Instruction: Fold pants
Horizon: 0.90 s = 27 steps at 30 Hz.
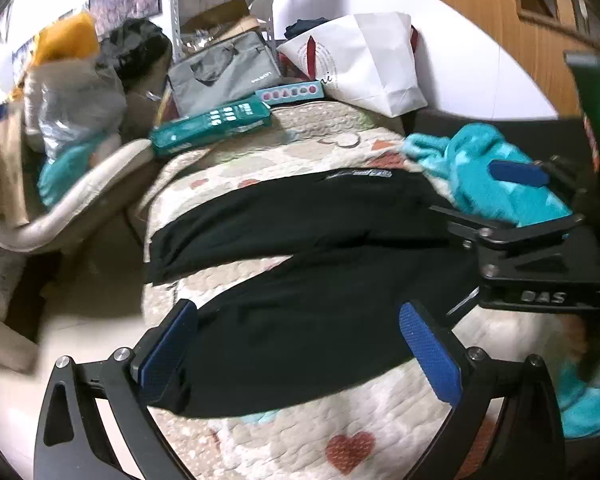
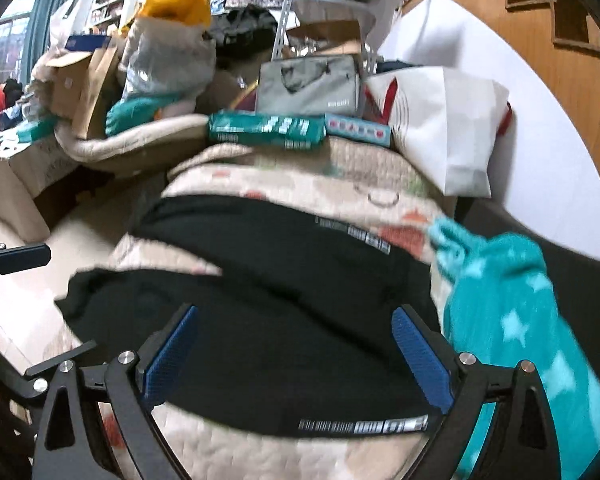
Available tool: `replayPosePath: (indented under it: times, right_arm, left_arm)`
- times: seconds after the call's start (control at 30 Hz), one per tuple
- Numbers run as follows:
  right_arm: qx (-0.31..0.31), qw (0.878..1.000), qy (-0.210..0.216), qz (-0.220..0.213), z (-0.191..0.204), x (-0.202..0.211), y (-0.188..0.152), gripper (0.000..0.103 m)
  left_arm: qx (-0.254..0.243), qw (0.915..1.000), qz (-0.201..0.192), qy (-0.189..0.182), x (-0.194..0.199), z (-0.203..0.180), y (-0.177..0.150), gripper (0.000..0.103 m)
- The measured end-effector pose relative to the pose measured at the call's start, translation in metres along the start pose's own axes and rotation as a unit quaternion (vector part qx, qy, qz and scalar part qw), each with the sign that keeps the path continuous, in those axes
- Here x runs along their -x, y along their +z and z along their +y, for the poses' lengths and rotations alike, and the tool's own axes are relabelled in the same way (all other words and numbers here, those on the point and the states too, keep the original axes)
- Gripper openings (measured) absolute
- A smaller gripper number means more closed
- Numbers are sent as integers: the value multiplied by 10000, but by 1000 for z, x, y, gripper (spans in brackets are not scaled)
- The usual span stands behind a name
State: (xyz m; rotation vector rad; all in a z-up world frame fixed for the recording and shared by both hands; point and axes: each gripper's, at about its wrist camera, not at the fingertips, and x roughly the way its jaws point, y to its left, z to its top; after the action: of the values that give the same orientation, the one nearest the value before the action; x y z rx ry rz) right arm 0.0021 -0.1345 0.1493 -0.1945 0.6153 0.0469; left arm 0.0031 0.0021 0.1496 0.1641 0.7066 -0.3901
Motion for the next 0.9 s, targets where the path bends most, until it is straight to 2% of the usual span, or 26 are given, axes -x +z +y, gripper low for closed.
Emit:
replayPosePath:
  times: [0.03, 0.07, 0.13, 0.17, 0.23, 0.27, 0.33, 0.43, 0.47, 0.6, 0.73, 0.9]
  right_arm:
    - [-9, 10000, 1, -35, -3, -2, 6, 99]
    - [-18, 10000, -25, -59, -6, -4, 12, 99]
    - [-29, 9999, -81, -82, -12, -9, 20, 99]
    - [-44, 9999, -111, -91, -15, -11, 24, 99]
    - [-66, 9999, -114, -90, -21, -17, 29, 99]
    - [-60, 9999, -104, -88, -22, -19, 31, 99]
    - [-34, 9999, -114, -66, -28, -28, 36, 99]
    - [-41, 9999, -99, 13, -35, -40, 43, 99]
    - [-46, 9999, -97, 39, -39, -45, 46, 99]
    - [-29, 9998, -170, 81, -53, -63, 58, 99]
    - [-108, 9995, -179, 252, -71, -91, 71, 99]
    - [-165, 9987, 48, 485, -91, -132, 85, 99]
  left_arm:
    - [146, 9995, 94, -277, -1, 4, 5, 101]
    - [434, 9954, 282, -808, -5, 13, 11, 101]
    - [894, 9843, 562, -1416, -9, 24, 10, 101]
    - [1175, 9763, 829, -1619, -16, 32, 12, 101]
    - [1505, 9672, 1090, -1732, -25, 40, 13, 101]
    - [1708, 9649, 1095, -1667, -29, 47, 14, 101]
    - [1901, 9699, 908, -1222, -36, 64, 22, 101]
    - [1743, 9794, 799, -638, -44, 75, 33, 101]
    - [1583, 9845, 699, -287, -48, 78, 40, 101]
    - [1143, 9914, 414, 484, -59, 88, 59, 101]
    - [819, 9922, 472, 808, -84, 99, 74, 101]
    - [888, 9921, 620, 634, -119, 118, 86, 101]
